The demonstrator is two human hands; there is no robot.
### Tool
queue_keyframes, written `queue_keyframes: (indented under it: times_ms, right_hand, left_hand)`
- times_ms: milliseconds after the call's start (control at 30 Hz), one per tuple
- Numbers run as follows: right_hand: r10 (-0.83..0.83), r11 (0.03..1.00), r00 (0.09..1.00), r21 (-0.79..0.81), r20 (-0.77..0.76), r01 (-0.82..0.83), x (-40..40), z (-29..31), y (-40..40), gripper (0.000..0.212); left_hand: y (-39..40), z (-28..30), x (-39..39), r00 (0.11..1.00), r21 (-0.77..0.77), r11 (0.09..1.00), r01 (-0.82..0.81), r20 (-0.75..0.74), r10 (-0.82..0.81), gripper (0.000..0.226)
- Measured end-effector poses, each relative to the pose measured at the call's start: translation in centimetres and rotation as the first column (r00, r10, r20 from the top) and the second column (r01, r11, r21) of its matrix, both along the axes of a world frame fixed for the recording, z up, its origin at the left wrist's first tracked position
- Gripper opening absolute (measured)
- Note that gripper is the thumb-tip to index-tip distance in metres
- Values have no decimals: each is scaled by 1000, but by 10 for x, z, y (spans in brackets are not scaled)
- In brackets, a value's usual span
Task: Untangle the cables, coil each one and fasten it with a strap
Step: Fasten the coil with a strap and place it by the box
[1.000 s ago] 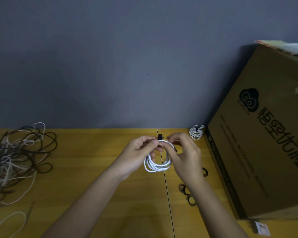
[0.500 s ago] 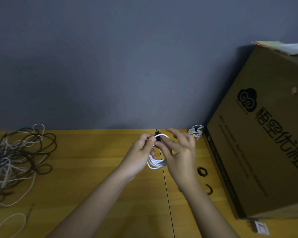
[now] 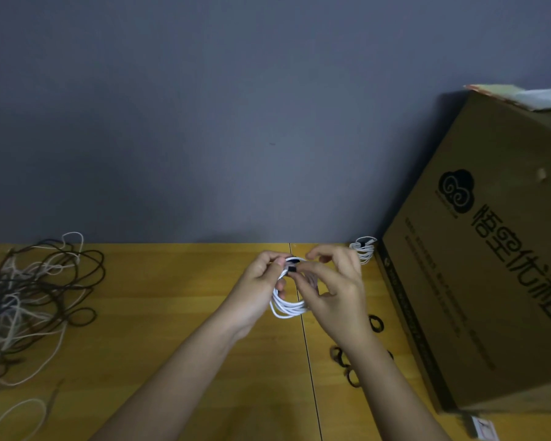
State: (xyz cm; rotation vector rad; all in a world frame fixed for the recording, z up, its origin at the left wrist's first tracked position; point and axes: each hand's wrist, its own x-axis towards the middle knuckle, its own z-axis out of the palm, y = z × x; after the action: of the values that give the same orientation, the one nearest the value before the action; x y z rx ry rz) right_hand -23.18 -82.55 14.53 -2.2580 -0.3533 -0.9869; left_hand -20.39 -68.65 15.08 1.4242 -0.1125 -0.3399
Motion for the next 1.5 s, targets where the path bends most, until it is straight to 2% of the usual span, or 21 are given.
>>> queue_keyframes:
  times_ms: [167,300,633,800,867,933,1100,1333,1400,1500]
  right_hand:
    - [14,998,1000,-66,15,-13,-2,-1,-2,7]
    - [38,994,996,-104,81,-29,-6,-3,-2,9]
    - [35,996,993,-90,111,-25,-8,2,-6,5]
    - [-20,995,1000,102,20,18,-10,7,-3,8]
    - [19,971,998,238,-54,-6,-12,9,-1,6]
    - [51,951,996,309,-79,-24,-13,9,1,4]
    - [25,997,997,75,75,-30,-12,11,2,8]
    - [119,955,980,-290,160,-69,-5,14,-13,24]
    - [123,955,983,-284,138,-79,-3,18,-15,17]
    - [110,981,991,-168,70,-97,-3,22,-14,14]
  left_hand:
    - [2,4,-5,999,-85,995,48,10,-48,16]
    - [2,10,-9,995,-204,978,41,-78,-57,18]
    - [-3,12,-12,998,-218,975,35,-42,-45,21]
    - [-1,11,-13,998,-142,989,39,57,-31,19]
    - [0,11,-14,995,-110,993,35,92,-25,17]
    - [0,11,-14,994,-96,995,13,107,-3,15]
    - [-3,14,-14,990,-93,996,-2,138,15,13]
    - [-3,22,-10,999,-265,964,33,-9,-37,15]
    - [-4,24,-7,1000,-264,964,29,-2,-31,14]
    - [-4,23,-3,995,-176,984,27,99,-9,15]
